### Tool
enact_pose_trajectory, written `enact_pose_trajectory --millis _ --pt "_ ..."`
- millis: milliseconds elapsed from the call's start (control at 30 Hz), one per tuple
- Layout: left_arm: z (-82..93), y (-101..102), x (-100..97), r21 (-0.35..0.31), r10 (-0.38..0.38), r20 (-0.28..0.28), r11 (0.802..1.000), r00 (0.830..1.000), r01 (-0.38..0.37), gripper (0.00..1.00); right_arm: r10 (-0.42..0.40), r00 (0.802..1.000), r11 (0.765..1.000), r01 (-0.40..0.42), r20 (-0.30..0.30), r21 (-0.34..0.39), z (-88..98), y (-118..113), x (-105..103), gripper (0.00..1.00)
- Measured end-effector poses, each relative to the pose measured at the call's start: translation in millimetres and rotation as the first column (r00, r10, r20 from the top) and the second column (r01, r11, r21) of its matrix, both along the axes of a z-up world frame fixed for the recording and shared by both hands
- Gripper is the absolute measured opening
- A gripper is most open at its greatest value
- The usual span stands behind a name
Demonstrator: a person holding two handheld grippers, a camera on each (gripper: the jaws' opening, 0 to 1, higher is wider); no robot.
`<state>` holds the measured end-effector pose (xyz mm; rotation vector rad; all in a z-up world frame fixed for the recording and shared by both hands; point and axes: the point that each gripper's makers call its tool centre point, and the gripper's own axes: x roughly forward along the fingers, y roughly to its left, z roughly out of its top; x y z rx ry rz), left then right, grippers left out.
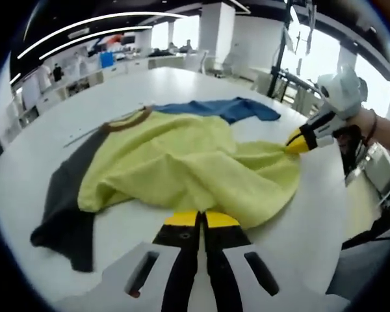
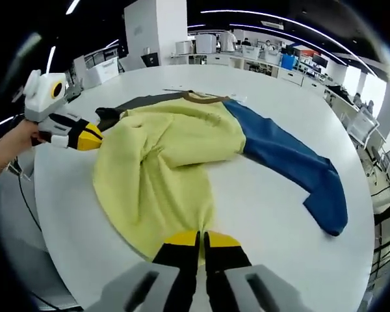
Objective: Fold the garment on the visible template until the final outline fits inside the template.
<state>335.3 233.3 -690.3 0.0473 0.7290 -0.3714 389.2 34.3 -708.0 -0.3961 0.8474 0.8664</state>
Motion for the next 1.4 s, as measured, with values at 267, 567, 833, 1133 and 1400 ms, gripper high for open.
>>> enact_pose_trajectory --millis 267,567,833,1133,1400 --pt "4.8 5.9 -21.1 0.001 0.035 -0.024 0.999 0.999 -0.035 0.00 -0.017 1.000 1.000 0.017 0.015 -0.001 8.8 -8.1 -11.8 0.00" --pt "6.5 14.4 -44.2 -0.009 0.079 -0.050 0.997 0.996 -0.080 0.00 -0.061 0.998 0.998 0.060 0.030 0.023 17.5 -15.1 -20.6 0.00" --pt "3.3 22.3 -70.5 0.000 0.090 -0.085 0.996 0.992 -0.091 0.00 -0.107 0.994 0.994 0.106 0.006 0.035 16.5 -22.9 -29.6 0.00" --pt "3.4 30.3 -89.5 0.026 0.100 -0.111 0.995 0.989 -0.098 0.00 -0.128 0.992 0.991 0.129 -0.013 0.036 14.0 -26.5 -42.0 0.00" --pt "3.1 41.9 -107.9 0.055 0.118 -0.129 0.992 0.985 -0.112 0.00 -0.169 0.985 0.984 0.171 -0.043 0.052 12.0 -29.0 -50.6 0.00"
